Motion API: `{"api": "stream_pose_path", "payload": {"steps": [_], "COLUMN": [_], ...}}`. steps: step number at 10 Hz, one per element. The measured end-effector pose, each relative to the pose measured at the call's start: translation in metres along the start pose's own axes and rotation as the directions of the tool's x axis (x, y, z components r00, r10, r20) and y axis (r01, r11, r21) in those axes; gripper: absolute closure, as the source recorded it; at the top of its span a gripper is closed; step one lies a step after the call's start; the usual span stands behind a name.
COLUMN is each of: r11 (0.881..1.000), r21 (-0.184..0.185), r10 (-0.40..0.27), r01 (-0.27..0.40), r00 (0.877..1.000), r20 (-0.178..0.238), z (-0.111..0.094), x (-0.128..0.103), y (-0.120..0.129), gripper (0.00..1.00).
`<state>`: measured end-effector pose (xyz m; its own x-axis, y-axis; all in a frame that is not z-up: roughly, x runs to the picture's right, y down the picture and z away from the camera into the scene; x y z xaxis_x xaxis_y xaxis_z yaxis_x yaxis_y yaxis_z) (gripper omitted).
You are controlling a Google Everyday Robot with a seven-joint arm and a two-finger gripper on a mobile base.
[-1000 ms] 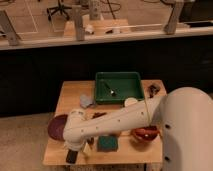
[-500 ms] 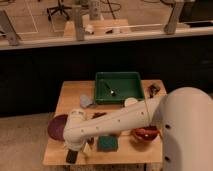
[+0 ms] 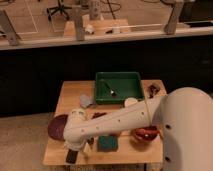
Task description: Place eraser in purple bowl
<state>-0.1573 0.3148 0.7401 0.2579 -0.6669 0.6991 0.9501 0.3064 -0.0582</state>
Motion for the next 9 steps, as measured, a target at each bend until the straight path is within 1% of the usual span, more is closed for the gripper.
{"api": "stream_pose_path", "payload": {"steps": [7,8,9], "r11": [1.000,1.000,1.000], "r21": [-0.001,-0.001,-0.001], "r10": [-0.001,-0.001,-0.001], "r01": [0.001,0.001,0.001], "r00": [1.000,1.000,1.000], "r20": [0.001,0.002,0.002], "z": [0.0005,0.0006,0.0006], "x": [-0.0006,-0.0006,-0.0006], "y": [-0.0002,-0.0002,-0.0002], "gripper": [0.20,0.24,0.32]}}
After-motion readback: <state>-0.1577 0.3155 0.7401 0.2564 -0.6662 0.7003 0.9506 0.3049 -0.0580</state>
